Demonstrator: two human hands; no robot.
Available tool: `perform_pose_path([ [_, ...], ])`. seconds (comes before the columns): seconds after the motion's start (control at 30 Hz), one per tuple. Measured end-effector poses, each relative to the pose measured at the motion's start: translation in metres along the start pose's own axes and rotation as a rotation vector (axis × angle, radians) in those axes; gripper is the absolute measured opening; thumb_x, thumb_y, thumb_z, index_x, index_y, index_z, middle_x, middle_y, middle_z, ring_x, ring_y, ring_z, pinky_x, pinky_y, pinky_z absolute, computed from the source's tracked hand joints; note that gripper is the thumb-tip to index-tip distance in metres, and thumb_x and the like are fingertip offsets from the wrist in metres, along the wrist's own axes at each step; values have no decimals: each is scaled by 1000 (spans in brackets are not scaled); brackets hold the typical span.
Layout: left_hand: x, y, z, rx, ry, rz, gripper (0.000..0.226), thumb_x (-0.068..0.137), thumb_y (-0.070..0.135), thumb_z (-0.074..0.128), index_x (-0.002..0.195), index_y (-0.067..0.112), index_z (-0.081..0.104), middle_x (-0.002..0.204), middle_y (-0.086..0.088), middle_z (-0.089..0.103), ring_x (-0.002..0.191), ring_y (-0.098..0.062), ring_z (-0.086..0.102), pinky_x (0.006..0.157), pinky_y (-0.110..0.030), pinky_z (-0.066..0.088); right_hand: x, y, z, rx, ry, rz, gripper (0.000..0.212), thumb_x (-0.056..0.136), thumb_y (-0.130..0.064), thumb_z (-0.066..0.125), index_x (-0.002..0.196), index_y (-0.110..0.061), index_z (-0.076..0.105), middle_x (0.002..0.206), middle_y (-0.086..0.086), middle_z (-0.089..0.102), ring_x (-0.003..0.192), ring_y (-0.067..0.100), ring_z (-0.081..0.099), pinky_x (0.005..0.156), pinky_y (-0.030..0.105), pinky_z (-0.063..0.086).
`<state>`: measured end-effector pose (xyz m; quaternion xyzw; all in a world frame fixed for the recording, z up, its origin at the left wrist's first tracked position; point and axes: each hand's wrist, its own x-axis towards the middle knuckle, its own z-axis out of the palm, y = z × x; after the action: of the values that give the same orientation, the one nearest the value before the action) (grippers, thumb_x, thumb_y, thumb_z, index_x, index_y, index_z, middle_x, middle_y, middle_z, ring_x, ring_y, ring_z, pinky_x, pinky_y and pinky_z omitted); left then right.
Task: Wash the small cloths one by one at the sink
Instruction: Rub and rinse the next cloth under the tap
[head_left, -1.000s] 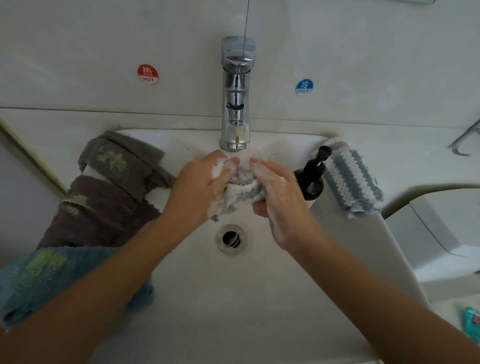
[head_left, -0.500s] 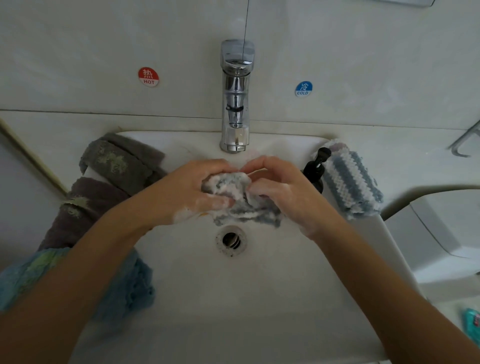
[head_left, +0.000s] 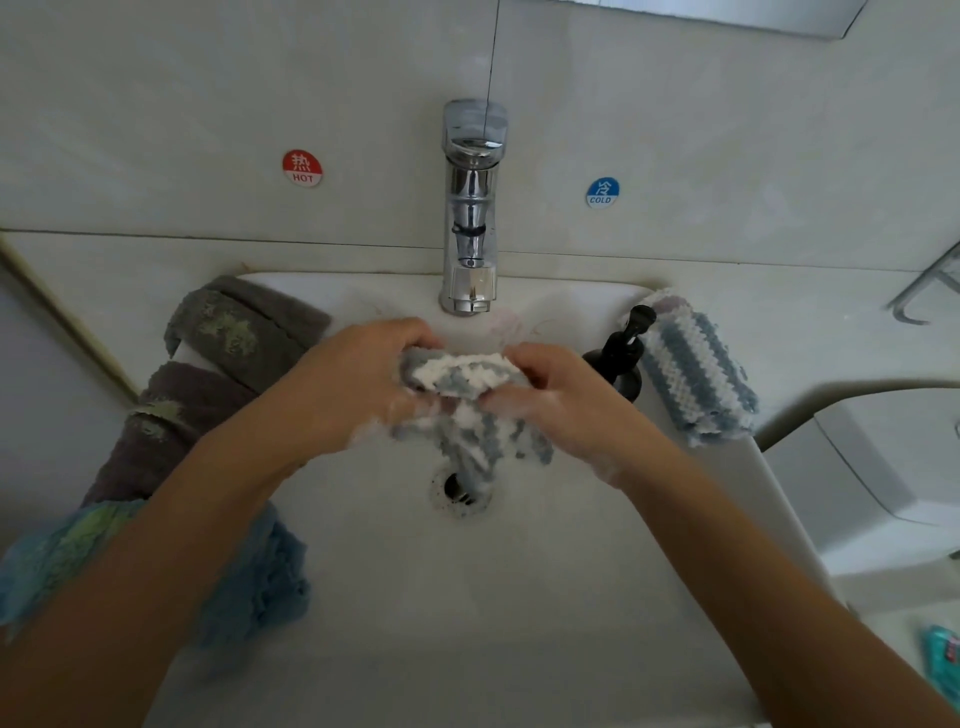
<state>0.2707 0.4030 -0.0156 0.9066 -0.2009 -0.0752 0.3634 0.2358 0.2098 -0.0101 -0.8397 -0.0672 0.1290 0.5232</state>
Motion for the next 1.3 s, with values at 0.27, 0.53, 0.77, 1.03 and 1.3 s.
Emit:
perform_pose_path([
  [0.27,0,-1,-13,-507,21,-77,36,69,14,80,102,3,71,97,-10,74,86,-18,71,78,-20,53,-1,-5,-9,487,138,63,14,81,0,62,79,-14,58,76,0,65,70,11,65,58,20,47],
  [0.53,-3,-1,-9,-576,60,-39,21,79,8,73,98,2,68,100,-16,72,91,-26,70,85,-33,55,0,2,-10,374,206,-60,38,71,-1,74,102,-1,52,85,5,61,72,10,59,56,14,46],
  [0.77,-1,-2,-3,-533,-49,-146,19,83,8,71,101,15,68,94,-2,74,87,-17,70,73,-27,54,-2,0,-5,133,-131,-3,25,77,-21,80,95,-17,63,79,-8,66,72,7,65,64,14,49],
  [1.03,-4,-11,-19,-455,-157,-246,23,71,22,78,89,11,69,69,5,68,66,-13,64,56,-28,50,3,4,-12,318,31,39,17,86,-17,70,102,-16,63,82,-8,74,79,11,73,64,19,55],
  [1.3,-4,-26,-36,-269,-10,-273,4,83,12,71,86,14,69,78,-2,70,80,-27,64,74,-38,49,4,7,-25,264,160,1,8,88,-8,68,95,-11,68,81,-2,75,75,12,73,61,19,54],
])
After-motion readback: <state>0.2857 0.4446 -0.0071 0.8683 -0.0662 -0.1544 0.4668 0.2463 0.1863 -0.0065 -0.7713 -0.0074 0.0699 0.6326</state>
